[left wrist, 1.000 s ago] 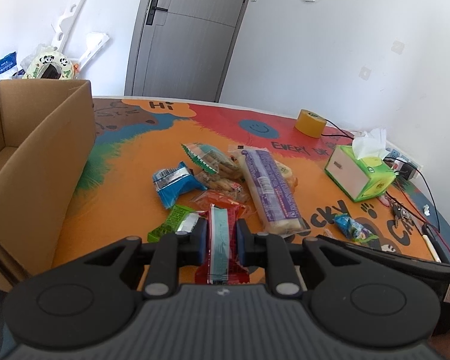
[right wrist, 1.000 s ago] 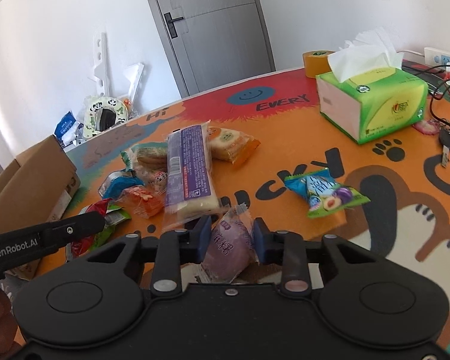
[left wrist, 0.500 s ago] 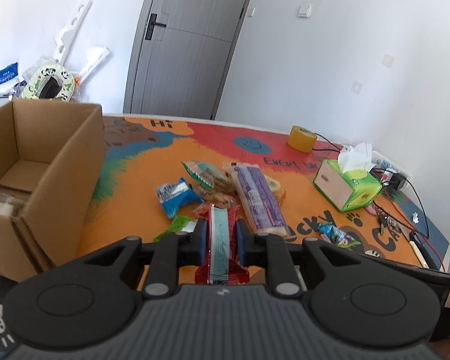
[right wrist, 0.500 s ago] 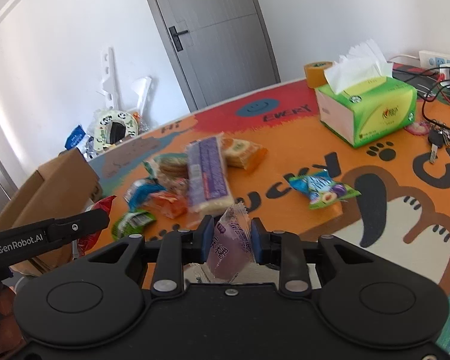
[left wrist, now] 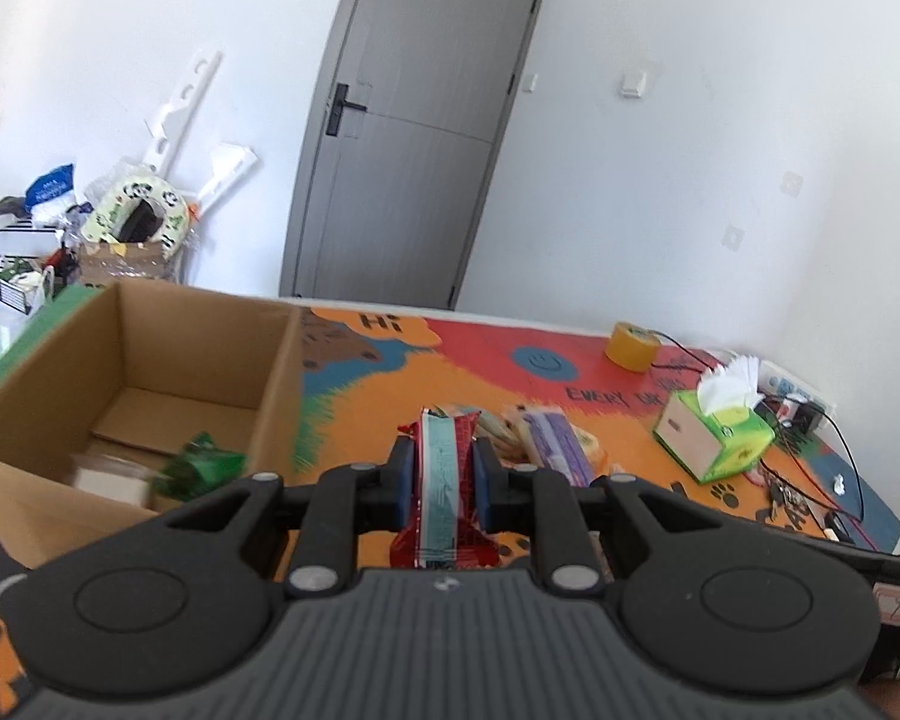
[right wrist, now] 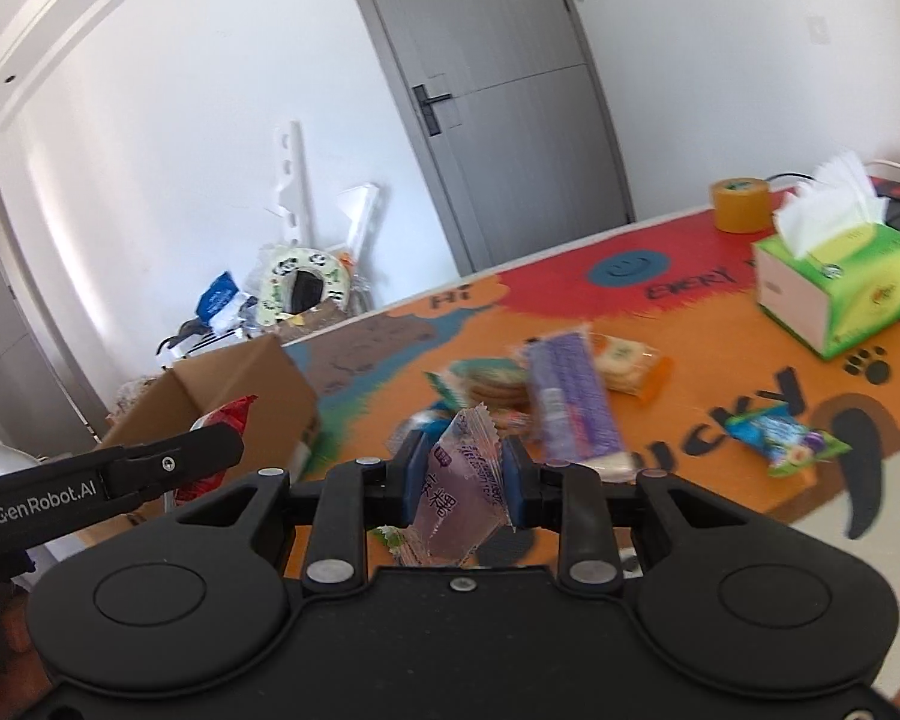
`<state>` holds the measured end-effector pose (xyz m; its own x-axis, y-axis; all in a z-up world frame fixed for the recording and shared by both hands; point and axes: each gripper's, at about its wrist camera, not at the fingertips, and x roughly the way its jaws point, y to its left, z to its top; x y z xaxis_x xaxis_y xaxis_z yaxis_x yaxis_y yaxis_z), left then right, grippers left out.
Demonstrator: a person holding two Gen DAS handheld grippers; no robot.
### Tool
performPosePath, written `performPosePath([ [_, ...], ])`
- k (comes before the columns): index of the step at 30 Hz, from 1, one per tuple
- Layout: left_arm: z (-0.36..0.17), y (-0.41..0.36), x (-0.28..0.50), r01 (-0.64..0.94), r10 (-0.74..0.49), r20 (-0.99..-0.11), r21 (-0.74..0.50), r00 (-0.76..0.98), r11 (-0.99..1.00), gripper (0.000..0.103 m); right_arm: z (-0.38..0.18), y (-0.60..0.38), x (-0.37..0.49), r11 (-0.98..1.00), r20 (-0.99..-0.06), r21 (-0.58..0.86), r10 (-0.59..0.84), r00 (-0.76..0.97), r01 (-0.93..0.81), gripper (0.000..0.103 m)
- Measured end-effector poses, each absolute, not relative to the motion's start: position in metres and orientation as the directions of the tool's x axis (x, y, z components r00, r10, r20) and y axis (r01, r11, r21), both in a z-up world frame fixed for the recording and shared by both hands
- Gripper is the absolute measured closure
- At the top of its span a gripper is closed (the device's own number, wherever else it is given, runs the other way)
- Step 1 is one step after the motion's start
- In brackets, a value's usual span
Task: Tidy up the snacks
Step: 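Carry both snacks over the cardboard box and open both grippers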
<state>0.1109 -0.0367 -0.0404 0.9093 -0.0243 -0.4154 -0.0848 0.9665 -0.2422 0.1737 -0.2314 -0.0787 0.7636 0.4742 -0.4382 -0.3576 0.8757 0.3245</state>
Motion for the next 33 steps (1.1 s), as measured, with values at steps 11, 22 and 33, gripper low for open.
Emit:
performPosePath([
  [11,-0.034,0.009,0.094,-0.142,0.029,-0.397,-0.26,0.917,0.955,0.084,-0.062,-0.183,0.168,0.853,-0.413,0.302,0.519,0.748,-0.425,0.075],
  [22,-0.04,0.047,0.089,-0.201,0.076,-0.403,-0.275,0.912,0.94,0.084,-0.054,-0.143,0.168,0.83,-0.413,0.285,0.557,0.721,-0.479,0.075],
  [33,-0.046,0.08,0.097,-0.252,0.117,-0.415,-0.289,0.902,0.923,0.084,-0.051,-0.103,0.171,0.795,-0.414,0.287,0.606,0.679,-0.535,0.075],
])
